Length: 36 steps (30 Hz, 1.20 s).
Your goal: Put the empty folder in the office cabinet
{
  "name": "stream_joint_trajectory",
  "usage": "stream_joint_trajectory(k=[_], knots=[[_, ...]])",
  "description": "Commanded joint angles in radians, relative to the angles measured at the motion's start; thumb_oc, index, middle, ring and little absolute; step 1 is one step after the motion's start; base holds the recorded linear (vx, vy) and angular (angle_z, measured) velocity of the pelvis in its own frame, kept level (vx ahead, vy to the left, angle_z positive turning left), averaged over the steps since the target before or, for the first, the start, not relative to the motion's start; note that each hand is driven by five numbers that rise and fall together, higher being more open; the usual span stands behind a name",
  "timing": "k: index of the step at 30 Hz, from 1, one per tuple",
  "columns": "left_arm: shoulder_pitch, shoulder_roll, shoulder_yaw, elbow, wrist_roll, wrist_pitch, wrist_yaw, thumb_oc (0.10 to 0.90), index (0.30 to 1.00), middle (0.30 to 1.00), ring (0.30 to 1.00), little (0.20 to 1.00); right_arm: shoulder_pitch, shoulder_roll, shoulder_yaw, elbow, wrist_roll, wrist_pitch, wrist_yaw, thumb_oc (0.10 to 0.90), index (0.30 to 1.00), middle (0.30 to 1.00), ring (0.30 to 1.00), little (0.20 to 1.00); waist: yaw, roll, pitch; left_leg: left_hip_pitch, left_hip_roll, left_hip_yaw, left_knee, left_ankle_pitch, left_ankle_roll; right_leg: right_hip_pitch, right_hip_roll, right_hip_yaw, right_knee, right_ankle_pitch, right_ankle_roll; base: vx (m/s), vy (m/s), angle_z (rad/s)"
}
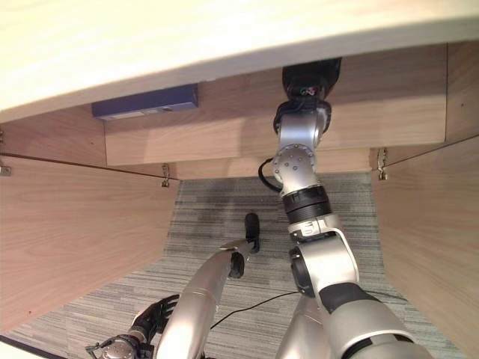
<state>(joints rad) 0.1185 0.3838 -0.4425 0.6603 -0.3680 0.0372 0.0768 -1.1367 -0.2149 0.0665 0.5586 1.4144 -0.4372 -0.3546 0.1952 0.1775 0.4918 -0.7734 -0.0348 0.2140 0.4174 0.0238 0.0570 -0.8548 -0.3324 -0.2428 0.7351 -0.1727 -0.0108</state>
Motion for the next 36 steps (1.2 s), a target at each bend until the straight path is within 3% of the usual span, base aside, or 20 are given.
stream_joint_trajectory(k=[1, 8, 15, 31, 33, 36], knots=[[0.047, 0.074, -0.043, 0.042, 0.060, -0.004, 0.038, 0.800, 0.900, 0.900, 0.900, 0.900, -0.094, -0.059, 0.069, -0.094, -0.114, -0.011, 0.055, 0.800, 0.900, 0.900, 0.900, 0.900, 0.020, 0.024, -0.057, 0.003, 0.014, -0.032, 0.031, -0.154, -0.012, 0.075, 0.022, 0.028, -0.127, 0.037, 0.064, 0.00, -0.033, 0.07], [0.008, 0.060, -0.043, 0.070, 0.097, -0.010, 0.054, 0.800, 0.900, 0.900, 0.900, 0.900, -0.014, -0.004, 0.086, -0.047, -0.113, 0.034, 0.066, 0.800, 0.900, 0.900, 0.900, 0.900, 0.015, 0.028, -0.050, 0.040, 0.016, -0.021, -0.007, -0.144, -0.015, 0.101, 0.022, 0.027, -0.157, 0.049, 0.071, 0.00, -0.002, 0.00], [-0.009, 0.026, -0.038, 0.131, 0.104, -0.015, 0.069, 0.800, 0.900, 0.900, 0.900, 0.900, 0.040, 0.040, 0.098, -0.028, -0.116, 0.066, 0.076, 0.800, 0.900, 0.900, 0.900, 0.900, 0.011, 0.050, -0.056, 0.093, 0.011, -0.007, -0.075, -0.120, -0.023, 0.136, 0.022, 0.025, -0.203, 0.064, 0.087, 0.01, 0.011, -0.05], [-0.011, -0.010, 0.003, 0.234, 0.122, -0.017, 0.050, 0.800, 0.900, 0.900, 0.900, 0.900, 0.153, 0.028, 0.137, -0.037, -0.100, 0.127, 0.158, 0.800, 0.900, 0.900, 0.900, 0.900, -0.017, 0.061, -0.083, 0.219, 0.012, -0.023, -0.193, -0.070, -0.048, 0.237, 0.037, -0.005, -0.278, 0.077, 0.091, 0.03, -0.019, -0.01], [-0.013, 0.002, 0.011, 0.245, 0.127, -0.023, 0.035, 0.800, 0.900, 0.900, 0.900, 0.900, 0.134, -0.006, 0.172, -0.001, -0.104, 0.176, 0.186, 0.800, 0.900, 0.900, 0.900, 0.900, -0.012, 0.061, -0.087, 0.230, 0.012, -0.029, -0.207, -0.062, -0.051, 0.243, 0.038, -0.010, -0.281, 0.078, 0.091, 0.01, -0.037, 0.02], [-0.035, 0.033, 0.019, 0.266, 0.159, -0.042, -0.001, 0.800, 0.900, 0.900, 0.900, 0.900, 0.043, -0.146, 0.370, 0.030, -0.224, 0.321, 0.280, 0.800, 0.900, 0.900, 0.900, 0.900, -0.003, 0.047, -0.087, 0.233, 0.016, -0.033, -0.215, -0.049, -0.057, 0.241, 0.039, -0.018, -0.279, 0.081, 0.088, -0.02, -0.063, 0.01]])
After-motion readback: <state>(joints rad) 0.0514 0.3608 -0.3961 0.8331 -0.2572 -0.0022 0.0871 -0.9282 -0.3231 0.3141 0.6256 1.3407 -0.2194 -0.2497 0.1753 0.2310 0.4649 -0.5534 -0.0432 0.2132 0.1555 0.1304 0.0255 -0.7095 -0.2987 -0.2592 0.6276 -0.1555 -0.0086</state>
